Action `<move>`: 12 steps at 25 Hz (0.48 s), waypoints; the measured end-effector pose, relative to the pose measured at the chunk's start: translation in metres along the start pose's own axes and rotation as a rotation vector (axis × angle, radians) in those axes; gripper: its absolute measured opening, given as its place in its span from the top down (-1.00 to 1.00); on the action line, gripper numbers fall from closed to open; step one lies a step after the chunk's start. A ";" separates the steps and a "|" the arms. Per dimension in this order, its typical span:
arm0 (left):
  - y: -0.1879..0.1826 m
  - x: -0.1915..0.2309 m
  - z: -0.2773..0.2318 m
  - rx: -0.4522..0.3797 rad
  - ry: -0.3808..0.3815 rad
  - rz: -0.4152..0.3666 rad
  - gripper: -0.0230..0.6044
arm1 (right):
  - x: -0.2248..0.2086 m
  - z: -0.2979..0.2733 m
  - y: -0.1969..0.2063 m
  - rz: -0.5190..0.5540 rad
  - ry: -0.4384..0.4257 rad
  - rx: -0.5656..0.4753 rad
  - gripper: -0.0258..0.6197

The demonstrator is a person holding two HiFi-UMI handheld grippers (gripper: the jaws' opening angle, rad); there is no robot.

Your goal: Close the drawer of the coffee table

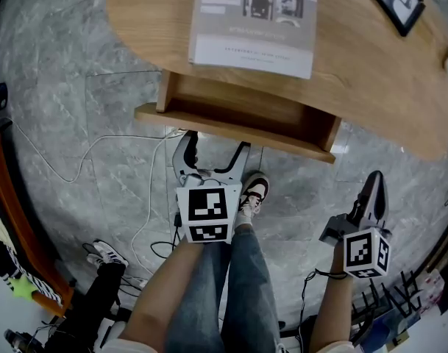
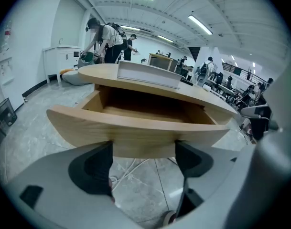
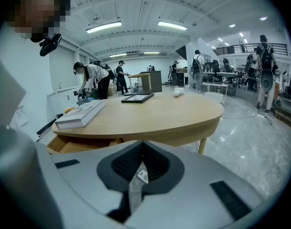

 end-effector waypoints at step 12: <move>-0.036 -0.002 -0.036 -0.043 -0.005 -0.001 -0.36 | -0.010 -0.007 0.000 -0.034 0.035 0.000 0.92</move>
Point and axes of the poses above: the fingertips, and each gripper's own axes: z backward along the fingers, x to its left, y out of its underside, the point moved 10 cm from there along z, backward along the fingers, and after that the axes turned 9 degrees about -y, right-handed, at the moved point
